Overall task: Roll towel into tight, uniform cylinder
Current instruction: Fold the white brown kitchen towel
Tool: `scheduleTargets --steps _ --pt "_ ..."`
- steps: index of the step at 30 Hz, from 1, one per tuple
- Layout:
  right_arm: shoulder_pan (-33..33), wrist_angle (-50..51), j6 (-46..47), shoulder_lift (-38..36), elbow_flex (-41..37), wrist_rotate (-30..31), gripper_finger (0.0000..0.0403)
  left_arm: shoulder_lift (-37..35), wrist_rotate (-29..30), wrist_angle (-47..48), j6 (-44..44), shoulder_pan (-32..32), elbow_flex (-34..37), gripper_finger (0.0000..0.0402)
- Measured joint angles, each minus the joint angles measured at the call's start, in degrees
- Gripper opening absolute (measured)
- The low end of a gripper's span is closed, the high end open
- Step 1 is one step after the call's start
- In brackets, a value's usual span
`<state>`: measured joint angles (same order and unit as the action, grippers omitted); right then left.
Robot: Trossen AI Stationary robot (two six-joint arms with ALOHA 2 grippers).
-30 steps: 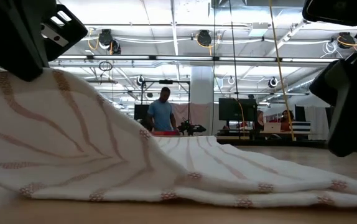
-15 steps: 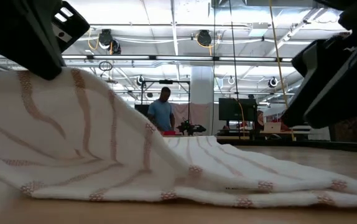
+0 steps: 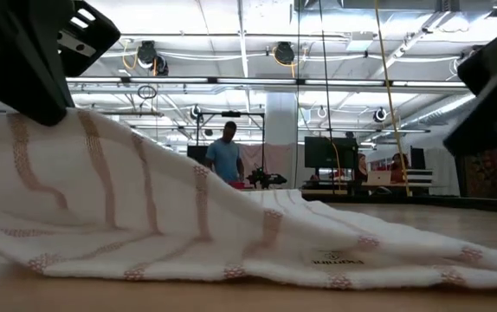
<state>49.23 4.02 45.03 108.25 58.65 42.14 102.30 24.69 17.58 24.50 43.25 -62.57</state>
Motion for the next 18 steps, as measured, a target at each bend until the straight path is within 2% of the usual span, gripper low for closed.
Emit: scheduleTargets --steps 8,13,18 --pt "2.1 -5.1 5.2 2.6 0.0 -0.2 0.0176 0.2 2.9 1.8 2.2 1.3 0.1 0.0002" --pt "2.4 -13.0 5.0 7.1 0.0 -0.5 0.0176 0.4 6.3 1.9 3.2 3.4 0.1 0.0002" --pt "2.4 -14.3 2.3 11.0 1.6 0.6 0.0176 0.4 9.2 1.9 4.9 5.5 0.1 0.0002"
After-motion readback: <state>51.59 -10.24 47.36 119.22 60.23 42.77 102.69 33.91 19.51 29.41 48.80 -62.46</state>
